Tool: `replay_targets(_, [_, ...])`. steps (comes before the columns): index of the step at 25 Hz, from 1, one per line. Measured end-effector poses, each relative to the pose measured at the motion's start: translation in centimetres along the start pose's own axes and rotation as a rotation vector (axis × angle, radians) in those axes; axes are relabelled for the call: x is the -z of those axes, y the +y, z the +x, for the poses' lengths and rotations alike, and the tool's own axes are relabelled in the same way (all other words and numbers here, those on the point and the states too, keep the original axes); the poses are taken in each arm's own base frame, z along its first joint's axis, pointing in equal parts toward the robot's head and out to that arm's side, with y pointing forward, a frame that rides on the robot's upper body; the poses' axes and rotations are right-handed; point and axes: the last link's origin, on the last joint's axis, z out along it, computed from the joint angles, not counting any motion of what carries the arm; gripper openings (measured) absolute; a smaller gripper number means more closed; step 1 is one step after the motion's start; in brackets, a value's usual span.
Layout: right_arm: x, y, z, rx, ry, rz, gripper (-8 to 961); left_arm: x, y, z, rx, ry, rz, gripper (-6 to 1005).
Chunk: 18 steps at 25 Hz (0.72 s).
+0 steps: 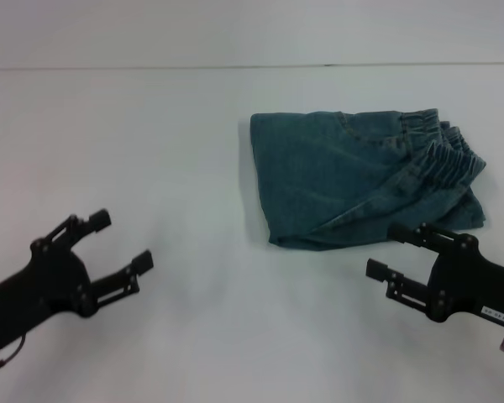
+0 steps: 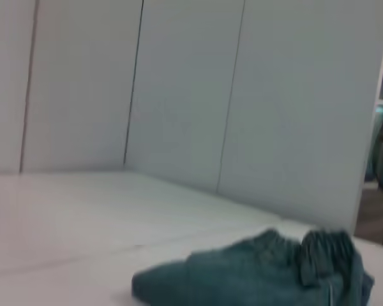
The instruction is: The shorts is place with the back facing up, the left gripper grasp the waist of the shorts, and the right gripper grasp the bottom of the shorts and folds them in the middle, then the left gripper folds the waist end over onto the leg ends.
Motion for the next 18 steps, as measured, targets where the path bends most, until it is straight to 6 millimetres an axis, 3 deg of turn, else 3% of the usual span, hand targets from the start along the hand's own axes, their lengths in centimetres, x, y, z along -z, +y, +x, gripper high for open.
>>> replay_targets(2, [-0.1, 0.2, 0.2, 0.019, -0.002, -0.003, 615, 0.8, 0.4, -0.7, -0.013, -0.008, 0.030, 941])
replay_targets(7, [-0.5, 0.7, 0.4, 0.055, -0.013, -0.012, 850, 2.7, 0.9, -1.8, -0.023, 0.003, 0.113, 939])
replay_targets(18, [-0.9, 0.9, 0.3, 0.067, -0.023, -0.023, 946, 3.3, 1.7, -2.4, -0.021, 0.002, 0.133, 939])
